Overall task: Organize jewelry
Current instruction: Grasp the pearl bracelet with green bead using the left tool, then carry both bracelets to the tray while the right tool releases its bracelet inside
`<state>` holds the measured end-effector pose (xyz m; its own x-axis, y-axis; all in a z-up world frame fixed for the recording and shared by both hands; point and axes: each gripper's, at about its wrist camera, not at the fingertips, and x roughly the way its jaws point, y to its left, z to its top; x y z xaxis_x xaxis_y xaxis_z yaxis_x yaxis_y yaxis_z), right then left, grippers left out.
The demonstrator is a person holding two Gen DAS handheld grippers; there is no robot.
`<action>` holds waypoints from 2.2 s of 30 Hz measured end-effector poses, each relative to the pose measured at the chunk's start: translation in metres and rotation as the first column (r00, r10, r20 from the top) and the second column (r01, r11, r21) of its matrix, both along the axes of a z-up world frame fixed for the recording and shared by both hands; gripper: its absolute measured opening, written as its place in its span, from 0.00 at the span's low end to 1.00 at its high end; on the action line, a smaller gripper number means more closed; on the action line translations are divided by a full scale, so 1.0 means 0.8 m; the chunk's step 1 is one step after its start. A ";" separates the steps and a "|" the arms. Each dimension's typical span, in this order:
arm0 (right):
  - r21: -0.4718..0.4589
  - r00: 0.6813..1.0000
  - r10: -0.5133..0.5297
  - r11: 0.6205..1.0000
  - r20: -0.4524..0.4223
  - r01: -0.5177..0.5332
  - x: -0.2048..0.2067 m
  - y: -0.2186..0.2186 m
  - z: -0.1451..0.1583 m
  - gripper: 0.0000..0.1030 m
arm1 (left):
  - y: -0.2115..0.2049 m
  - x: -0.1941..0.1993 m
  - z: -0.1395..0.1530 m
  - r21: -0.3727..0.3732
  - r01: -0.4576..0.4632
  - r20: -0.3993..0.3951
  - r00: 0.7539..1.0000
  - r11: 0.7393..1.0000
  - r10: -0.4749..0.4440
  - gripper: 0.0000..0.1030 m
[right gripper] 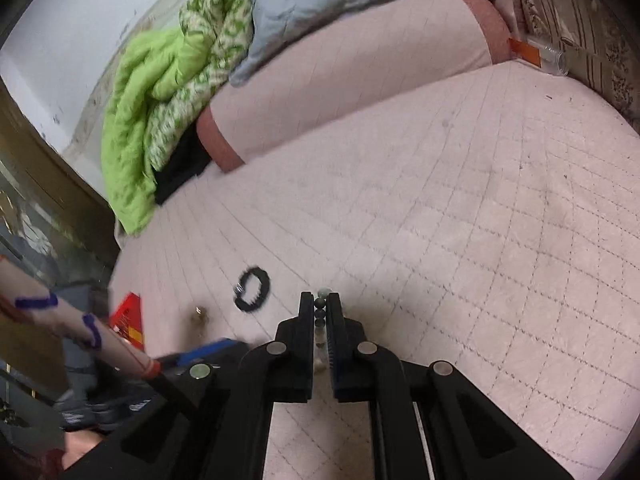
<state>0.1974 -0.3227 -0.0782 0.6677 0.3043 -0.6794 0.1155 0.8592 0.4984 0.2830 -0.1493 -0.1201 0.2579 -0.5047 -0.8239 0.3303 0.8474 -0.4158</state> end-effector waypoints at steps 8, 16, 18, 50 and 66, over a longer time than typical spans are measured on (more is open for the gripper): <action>-0.001 1.000 -0.002 1.000 -0.004 0.002 0.001 -0.004 0.003 0.06 | -0.035 0.005 -0.029 0.127 -0.059 0.065 0.997 0.990 0.051 0.11; -0.003 1.000 0.006 1.000 0.009 -0.006 0.002 0.001 0.008 0.06 | -0.007 -0.029 -0.020 0.130 -0.036 0.133 0.991 0.991 0.018 0.09; -0.007 1.000 0.010 1.000 0.014 -0.010 0.002 0.004 0.010 0.06 | -0.001 -0.045 -0.013 0.137 -0.023 0.155 0.988 0.990 0.001 0.09; -0.246 0.944 0.328 0.919 0.045 -0.308 -0.058 0.230 0.043 0.06 | 0.308 -0.181 0.120 0.085 -0.360 0.365 0.879 0.929 0.307 0.09; -0.275 0.878 0.477 0.849 0.033 -0.451 -0.064 0.351 0.062 0.06 | 0.451 -0.201 0.111 0.036 -0.562 0.374 0.774 0.826 0.511 0.09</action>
